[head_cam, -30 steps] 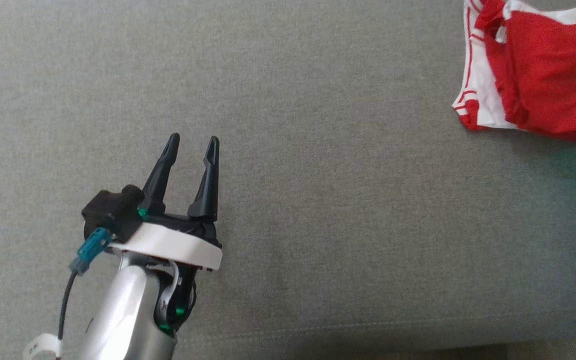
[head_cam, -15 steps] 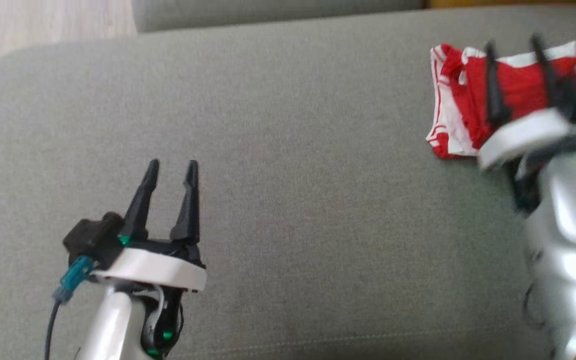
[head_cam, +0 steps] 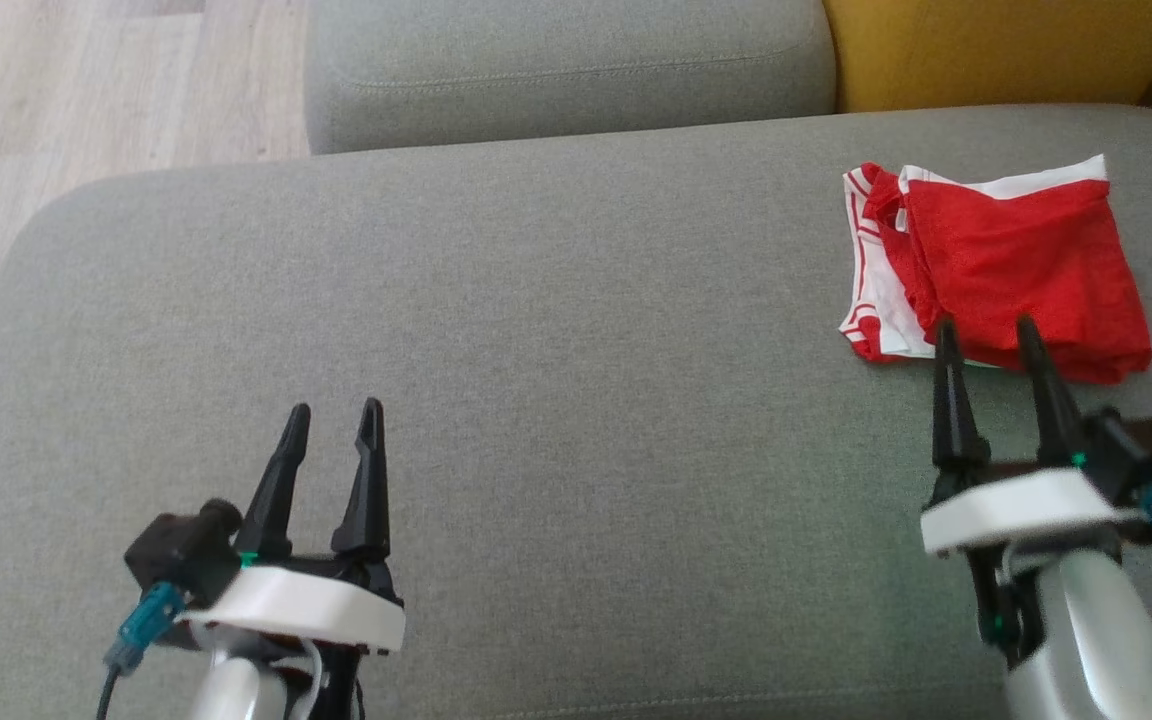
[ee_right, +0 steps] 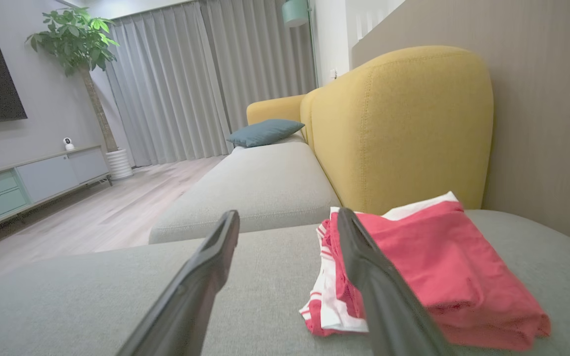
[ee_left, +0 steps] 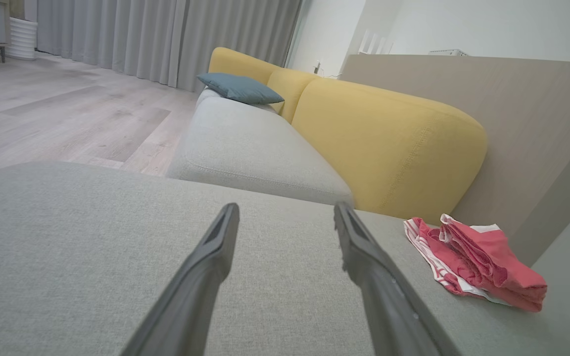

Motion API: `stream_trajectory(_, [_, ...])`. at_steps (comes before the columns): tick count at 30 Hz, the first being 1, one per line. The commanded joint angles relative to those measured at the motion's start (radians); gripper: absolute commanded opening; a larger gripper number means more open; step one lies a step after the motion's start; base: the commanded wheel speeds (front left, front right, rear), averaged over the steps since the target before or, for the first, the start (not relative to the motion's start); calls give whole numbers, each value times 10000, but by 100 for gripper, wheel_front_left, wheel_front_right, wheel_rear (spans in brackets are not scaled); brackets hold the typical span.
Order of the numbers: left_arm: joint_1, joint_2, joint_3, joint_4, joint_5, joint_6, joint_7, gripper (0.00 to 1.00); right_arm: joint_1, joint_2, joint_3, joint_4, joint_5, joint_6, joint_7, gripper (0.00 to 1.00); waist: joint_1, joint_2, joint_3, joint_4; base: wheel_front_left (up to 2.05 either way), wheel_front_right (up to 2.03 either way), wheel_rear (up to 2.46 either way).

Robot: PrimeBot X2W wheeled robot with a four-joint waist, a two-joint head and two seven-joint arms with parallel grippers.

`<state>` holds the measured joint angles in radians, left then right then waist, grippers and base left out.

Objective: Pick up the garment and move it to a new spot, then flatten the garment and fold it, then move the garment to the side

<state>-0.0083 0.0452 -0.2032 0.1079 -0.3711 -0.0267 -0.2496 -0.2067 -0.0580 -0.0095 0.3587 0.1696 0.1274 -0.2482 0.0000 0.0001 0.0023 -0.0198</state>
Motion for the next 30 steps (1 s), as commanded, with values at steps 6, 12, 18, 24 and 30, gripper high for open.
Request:
stream_trajectory(6, [-121,50,356,-275,277,22,-122,100,793,74,378,-1103,249,33,-132,100,0,-1,-122,-32,0,0,0])
stream_trajectory(12, [-67,50,393,-486,544,83,-122,100,1058,76,489,-1276,274,33,-134,100,0,-1,-146,-64,0,0,0])
stream_trajectory(18, [-17,50,467,-696,808,274,-122,100,1050,76,562,-1284,279,33,-134,100,0,-1,-163,-100,0,0,0])
stream_trajectory(24, [85,50,531,-753,885,400,-122,100,1038,77,573,-1275,339,33,-135,100,0,-1,-141,-116,0,0,0])
stream_trajectory(30, [132,50,634,-644,670,349,-122,100,1015,77,612,-1238,406,33,-135,100,0,-1,-117,-134,0,0,0])
